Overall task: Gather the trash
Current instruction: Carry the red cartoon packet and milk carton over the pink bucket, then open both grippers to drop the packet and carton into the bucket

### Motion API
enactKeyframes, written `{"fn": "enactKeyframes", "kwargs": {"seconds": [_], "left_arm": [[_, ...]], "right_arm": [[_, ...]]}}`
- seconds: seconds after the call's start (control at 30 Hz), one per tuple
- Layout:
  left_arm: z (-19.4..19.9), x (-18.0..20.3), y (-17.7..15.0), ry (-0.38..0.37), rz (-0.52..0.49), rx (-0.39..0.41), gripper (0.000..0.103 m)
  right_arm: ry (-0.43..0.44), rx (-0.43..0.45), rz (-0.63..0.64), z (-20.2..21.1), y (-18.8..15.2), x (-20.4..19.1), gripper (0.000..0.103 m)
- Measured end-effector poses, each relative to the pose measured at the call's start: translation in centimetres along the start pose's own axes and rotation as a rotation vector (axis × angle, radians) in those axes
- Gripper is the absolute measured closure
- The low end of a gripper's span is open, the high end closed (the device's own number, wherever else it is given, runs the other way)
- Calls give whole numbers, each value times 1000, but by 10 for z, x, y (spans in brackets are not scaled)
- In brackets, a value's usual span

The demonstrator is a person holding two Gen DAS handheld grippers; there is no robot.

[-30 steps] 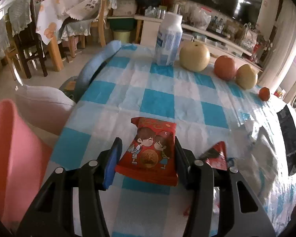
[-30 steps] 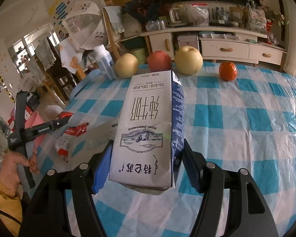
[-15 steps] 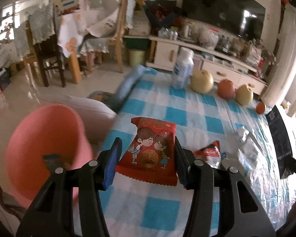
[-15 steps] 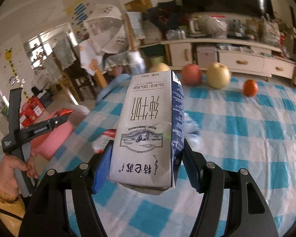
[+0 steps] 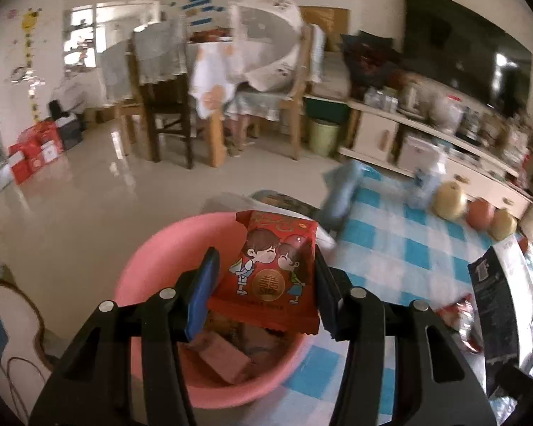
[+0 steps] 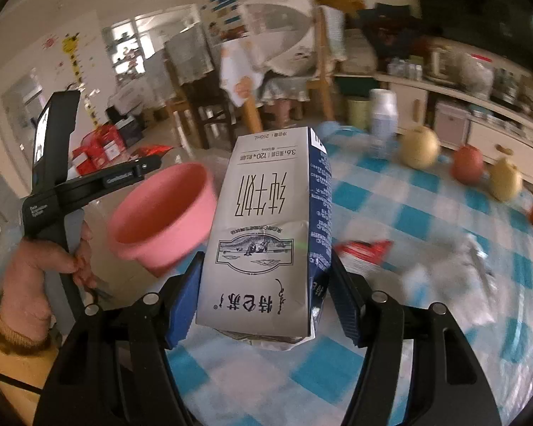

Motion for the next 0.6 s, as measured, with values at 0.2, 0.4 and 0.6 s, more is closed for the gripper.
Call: {"fn": "enactKeyframes", "kwargs": {"seconds": [0.2,0.4,0.6], "left_arm": [[-16,-55,-3,52,101,-24,51],[-30,-90,-5,95,152,-44,50],[-37,-104,-4,115,171,-55,47]], "right_arm": [[48,-34,79,-46,18,-66,37],[77,-79,127,-95,26,-112,37],[51,-120,169,-139,20,-135,36]]}}
Point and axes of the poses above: each gripper's, at about its wrist camera, not at the fingertips, and z roughly against the way its jaws point, x to its right, y to its top, the point moved 10 cm from there along -z, roughly the way its jaws point, and after that the axes turned 7 degrees about -z, right-handed, at the moved point
